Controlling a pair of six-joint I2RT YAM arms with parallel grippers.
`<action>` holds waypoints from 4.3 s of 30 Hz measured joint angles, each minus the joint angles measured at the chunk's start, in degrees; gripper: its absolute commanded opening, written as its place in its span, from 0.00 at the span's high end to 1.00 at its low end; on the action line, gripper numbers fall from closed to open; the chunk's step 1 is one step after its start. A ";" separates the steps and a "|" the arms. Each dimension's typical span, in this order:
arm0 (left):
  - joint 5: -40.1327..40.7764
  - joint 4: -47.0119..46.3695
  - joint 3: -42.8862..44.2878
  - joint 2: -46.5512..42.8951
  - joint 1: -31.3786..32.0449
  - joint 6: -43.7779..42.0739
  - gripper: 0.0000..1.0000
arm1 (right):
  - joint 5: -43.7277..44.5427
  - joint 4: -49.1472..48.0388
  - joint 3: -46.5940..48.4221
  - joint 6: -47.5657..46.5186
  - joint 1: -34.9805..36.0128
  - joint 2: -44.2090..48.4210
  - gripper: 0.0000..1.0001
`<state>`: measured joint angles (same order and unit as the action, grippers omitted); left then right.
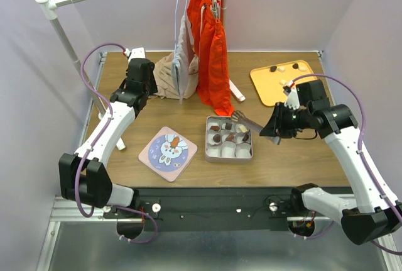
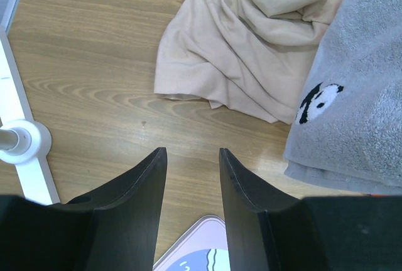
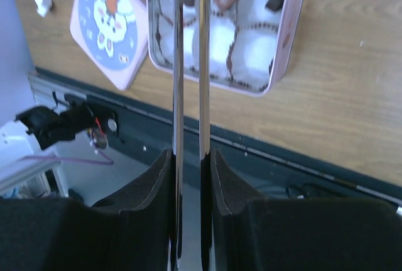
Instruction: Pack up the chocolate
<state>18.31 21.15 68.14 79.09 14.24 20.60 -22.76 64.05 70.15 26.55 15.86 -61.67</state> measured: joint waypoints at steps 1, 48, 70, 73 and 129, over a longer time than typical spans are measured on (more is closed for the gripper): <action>0.17 0.00 0.00 0.00 0.00 0.00 0.52 | -0.35 0.90 -0.63 0.00 0.33 0.52 0.84; 2.05 0.87 1.46 1.07 -0.79 0.00 0.52 | -1.64 2.47 -1.38 0.04 16.87 -6.60 0.53; 2.08 0.85 1.46 1.05 -1.55 -0.04 0.52 | 12.22 3.04 10.38 1.01 17.46 -7.76 0.79; 2.08 0.83 1.46 1.05 -1.70 -0.04 0.52 | 19.96 2.69 12.24 2.03 17.46 -8.20 0.79; 2.14 0.85 0.39 0.20 -2.56 -1.14 0.52 | 33.57 -25.57 9.44 -4.76 -20.35 -34.71 0.52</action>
<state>20.45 22.00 68.53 79.29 11.68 19.46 10.81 38.48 79.59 21.78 -4.49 -96.38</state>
